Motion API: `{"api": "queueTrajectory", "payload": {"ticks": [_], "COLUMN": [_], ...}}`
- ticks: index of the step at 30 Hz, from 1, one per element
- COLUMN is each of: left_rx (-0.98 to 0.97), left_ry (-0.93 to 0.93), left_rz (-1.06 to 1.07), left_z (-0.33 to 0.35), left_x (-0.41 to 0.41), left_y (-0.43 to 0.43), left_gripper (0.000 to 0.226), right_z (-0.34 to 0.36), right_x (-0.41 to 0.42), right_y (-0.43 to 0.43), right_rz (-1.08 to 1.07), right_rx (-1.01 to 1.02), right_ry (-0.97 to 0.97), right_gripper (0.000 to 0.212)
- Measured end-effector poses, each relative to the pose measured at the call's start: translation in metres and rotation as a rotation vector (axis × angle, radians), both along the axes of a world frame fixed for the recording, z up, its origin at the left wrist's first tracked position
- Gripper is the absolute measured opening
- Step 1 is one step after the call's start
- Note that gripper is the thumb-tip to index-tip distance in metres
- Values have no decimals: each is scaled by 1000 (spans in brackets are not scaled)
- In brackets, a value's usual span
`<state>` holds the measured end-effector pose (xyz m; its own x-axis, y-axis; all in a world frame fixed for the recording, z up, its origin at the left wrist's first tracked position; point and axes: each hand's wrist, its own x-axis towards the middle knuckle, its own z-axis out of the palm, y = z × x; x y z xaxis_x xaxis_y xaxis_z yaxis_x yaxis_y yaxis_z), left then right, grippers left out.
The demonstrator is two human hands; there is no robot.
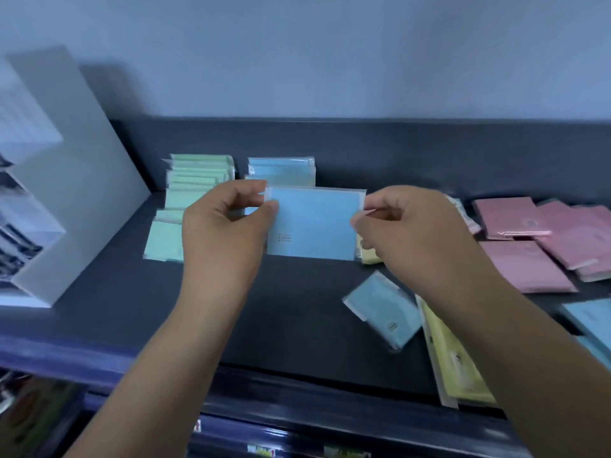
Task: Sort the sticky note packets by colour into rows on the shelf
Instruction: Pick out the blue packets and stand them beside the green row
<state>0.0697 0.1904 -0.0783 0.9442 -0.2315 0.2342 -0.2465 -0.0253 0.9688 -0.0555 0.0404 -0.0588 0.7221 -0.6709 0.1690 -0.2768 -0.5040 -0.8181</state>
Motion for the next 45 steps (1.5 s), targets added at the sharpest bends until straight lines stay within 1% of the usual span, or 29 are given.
{"api": "queueTrajectory", "payload": {"ticks": [2,4,6,9,11,13,15,17,19,20,22,24,25,27,29,32,35,37,39,41,42,43,44,45], "left_rx": [41,89,119,189,291,372,381,377,376,386,417,431,429,441,446,428,438,412,400,416,431,455,495,549], "left_ry": [-14,-44,-63,-58,-57,-47,-20,-10,19,27,37,45,45,14,-13,28,33,40,61,72,61,28,-35,-123], "left_rz": [7,-10,-46,-96,-132,-187,-226,-261,-277,-284,-292,-299,-299,-282,-268,-284,-275,-271,-275,-279,-276,-271,-261,-248], "left_z": [1,2,3,2,0,-3,-6,-8,-8,-7,-4,-2,-1,-1,-1,-1,-1,-1,0,-1,-2,-4,-5,-7], "left_x": [14,27,35,53,64,73,80,86,90,91,92,93,94,96,96,94,93,94,95,97,97,98,97,96], "left_y": [10,19,23,33,36,36,32,28,23,21,18,17,16,15,14,14,13,12,11,10,10,10,10,10], "left_gripper": [19,20,24,32,30,22,11,23,29,28,17,21,23,21,12,19,16,16,24,37,36,31,28,30], "right_z": [-2,-6,-5,-4,-6,-12,-16,-20,-24,-26,-29,-33,-33,-34,-37,-40,-39,-39,-38,-37,-37,-37,-37,-36], "right_x": [16,33,42,56,65,75,84,93,102,106,112,118,120,124,129,134,136,137,137,138,137,137,136,134], "right_y": [12,23,28,36,40,41,40,38,36,36,36,38,38,37,32,29,27,25,24,22,21,21,22,24], "right_rz": [16,5,-15,-84,-131,-173,-208,-244,-257,-260,-264,-256,-263,-268,-264,-243,-231,-236,-240,-235,-230,-228,-226,-227], "right_rx": [-40,-64,-68,-80,-99,-120,-144,-185,-265,-305,-370,-400,-399,-407,-424,-421,-423,-426,-418,-408,-405,-402,-399,-396], "right_ry": [49,89,102,87,96,125,158,183,216,231,250,275,278,292,301,293,316,321,322,332,337,341,342,338], "right_gripper": [24,27,23,10,6,4,3,5,14,15,9,28,31,24,7,10,7,7,14,11,7,9,11,11]}}
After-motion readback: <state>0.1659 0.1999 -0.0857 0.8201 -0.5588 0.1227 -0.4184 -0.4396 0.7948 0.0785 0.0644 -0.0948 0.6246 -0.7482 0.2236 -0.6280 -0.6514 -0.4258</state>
